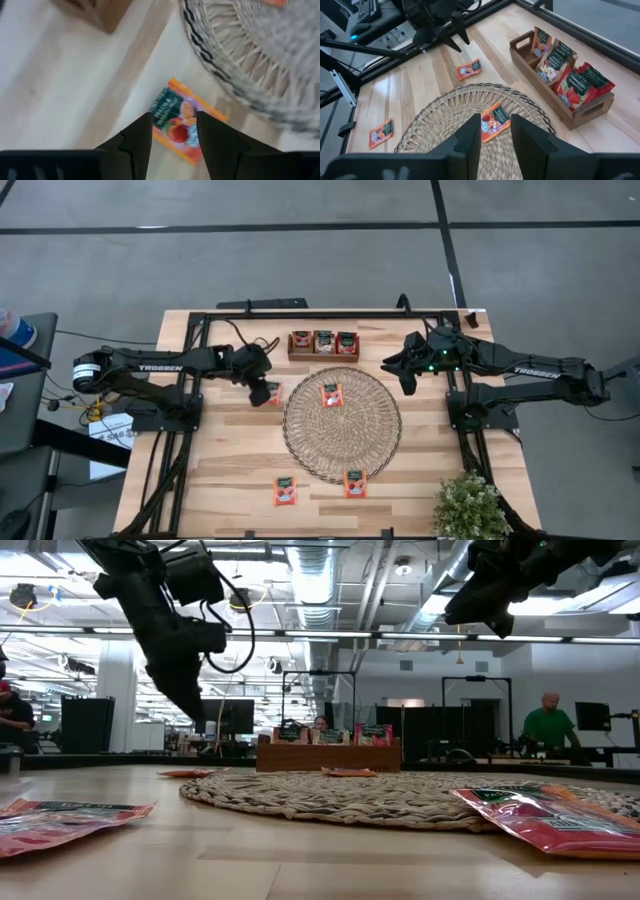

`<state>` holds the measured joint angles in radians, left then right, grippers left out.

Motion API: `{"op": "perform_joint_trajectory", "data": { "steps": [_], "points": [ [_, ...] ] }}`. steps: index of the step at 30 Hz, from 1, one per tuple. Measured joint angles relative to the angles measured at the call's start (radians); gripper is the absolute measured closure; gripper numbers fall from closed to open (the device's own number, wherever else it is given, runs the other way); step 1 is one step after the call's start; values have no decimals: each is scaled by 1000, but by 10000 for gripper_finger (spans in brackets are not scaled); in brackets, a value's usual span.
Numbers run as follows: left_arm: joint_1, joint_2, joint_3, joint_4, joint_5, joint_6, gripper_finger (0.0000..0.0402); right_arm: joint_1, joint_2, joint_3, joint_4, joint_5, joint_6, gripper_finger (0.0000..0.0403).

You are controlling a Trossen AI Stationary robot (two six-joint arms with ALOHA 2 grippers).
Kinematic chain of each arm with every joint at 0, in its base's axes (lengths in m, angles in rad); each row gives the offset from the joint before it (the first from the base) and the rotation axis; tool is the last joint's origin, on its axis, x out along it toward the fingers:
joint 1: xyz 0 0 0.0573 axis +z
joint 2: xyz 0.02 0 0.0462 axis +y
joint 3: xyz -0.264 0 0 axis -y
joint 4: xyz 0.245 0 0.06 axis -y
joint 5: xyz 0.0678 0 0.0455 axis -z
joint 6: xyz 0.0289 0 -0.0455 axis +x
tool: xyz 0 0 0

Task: Pick & Place Tea
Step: Put the orange tea bag into the left section of the brown wooden organizer

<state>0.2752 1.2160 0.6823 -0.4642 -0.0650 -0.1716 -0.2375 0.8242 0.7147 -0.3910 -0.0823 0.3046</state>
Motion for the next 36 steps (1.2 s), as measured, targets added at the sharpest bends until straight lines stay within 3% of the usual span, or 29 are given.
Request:
{"op": "perform_joint_trajectory", "data": {
  "steps": [6,12,18,21,28,33,36],
  "points": [
    [0,8,0,31,-75,307,256,0,0,0,2,0,-1,306],
    [0,61,0,78,-97,392,256,0,0,0,3,0,-1,306],
    [0,145,6,67,20,389,256,0,0,0,2,0,0,306],
    [7,184,31,62,26,388,256,0,0,0,3,0,1,306],
    [101,264,78,29,130,407,256,1,0,0,3,0,1,306],
    [139,288,84,25,150,468,256,1,0,0,3,0,2,306],
    [154,293,84,21,221,479,256,1,0,0,3,0,2,306]
  ]
}}
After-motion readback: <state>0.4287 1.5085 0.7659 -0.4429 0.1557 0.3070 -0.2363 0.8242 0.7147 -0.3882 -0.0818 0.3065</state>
